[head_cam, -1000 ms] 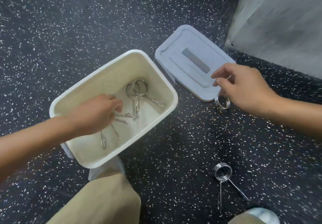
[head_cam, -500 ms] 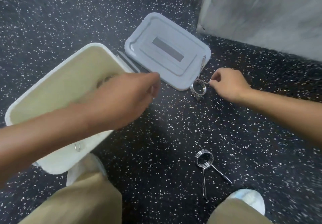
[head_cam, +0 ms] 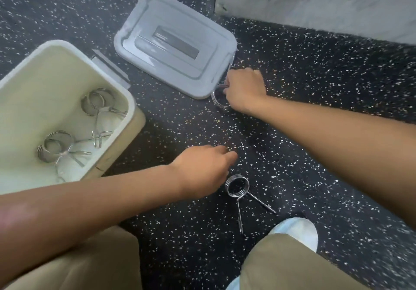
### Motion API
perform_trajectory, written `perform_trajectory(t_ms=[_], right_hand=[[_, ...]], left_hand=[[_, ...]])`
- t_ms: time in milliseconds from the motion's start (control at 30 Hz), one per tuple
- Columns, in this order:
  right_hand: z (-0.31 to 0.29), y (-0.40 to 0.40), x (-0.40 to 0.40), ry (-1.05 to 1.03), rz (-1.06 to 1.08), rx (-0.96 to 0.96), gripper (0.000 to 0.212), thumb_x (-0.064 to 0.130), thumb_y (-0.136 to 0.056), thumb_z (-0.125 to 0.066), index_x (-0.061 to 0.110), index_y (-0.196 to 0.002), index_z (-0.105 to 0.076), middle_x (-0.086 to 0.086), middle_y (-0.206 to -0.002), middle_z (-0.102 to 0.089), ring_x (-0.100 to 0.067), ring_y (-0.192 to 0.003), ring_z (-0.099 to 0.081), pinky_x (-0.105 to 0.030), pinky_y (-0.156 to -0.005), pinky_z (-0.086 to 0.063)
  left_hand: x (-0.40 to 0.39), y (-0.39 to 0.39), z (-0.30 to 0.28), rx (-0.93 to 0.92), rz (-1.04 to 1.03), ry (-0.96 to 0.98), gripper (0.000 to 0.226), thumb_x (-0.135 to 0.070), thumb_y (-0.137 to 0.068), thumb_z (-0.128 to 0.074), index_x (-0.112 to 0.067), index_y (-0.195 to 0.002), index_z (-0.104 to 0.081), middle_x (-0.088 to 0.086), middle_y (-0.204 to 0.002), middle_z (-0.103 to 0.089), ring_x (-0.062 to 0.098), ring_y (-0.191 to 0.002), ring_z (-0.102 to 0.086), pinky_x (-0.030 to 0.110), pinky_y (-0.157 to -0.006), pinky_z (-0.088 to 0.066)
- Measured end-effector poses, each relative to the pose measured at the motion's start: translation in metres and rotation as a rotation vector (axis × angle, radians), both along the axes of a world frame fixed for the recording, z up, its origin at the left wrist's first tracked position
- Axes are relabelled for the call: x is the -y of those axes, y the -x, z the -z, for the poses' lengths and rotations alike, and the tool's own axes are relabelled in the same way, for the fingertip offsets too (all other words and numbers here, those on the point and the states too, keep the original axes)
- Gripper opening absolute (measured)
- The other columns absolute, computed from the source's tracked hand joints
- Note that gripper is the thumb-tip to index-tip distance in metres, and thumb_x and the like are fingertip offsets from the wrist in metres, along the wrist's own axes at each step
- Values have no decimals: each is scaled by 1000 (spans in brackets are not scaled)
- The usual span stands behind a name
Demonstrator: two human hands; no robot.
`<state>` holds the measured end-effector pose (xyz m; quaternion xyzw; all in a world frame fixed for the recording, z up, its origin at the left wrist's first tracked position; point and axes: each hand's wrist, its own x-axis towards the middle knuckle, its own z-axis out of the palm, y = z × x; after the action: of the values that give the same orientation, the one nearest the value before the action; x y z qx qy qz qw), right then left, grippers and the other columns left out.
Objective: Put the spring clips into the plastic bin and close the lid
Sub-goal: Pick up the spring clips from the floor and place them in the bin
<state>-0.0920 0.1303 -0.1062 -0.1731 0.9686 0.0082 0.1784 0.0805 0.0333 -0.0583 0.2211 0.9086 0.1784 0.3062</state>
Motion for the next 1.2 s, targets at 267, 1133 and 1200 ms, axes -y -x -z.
perform_trajectory(t_ms=[267,1133,1200], right_hand=[[-5,-17,-39,77,111,45,16,27,-97,-60,15,-99,-71,-6,-95,-74,-30,-93,-67,-37,-83,-48],[-30,-46,-59,34,-203,42,27,31,-102,-40,13,-84,-49,-10,-91,-64,-31,-70,-49,-37,-63,-37],[-36,-49,-51,31,-171,55,30,33,-101,-41,11,-86,-54,-9,-90,-64,-32,-74,-57,-38,-65,-41]], left_hand=[[-24,-20,34,149,-21,245,45,-53,-103,-34,-13,-114,-51,9,-107,-70,36,-95,-69,37,-66,-44],[44,-21,-23,67,-326,113,26,-32,-105,-34,-16,-84,-38,0,-70,-47,32,-66,-51,45,-63,-47],[60,-23,-37,31,-361,98,27,-33,-105,-34,-18,-83,-37,2,-71,-49,33,-68,-56,46,-64,-48]])
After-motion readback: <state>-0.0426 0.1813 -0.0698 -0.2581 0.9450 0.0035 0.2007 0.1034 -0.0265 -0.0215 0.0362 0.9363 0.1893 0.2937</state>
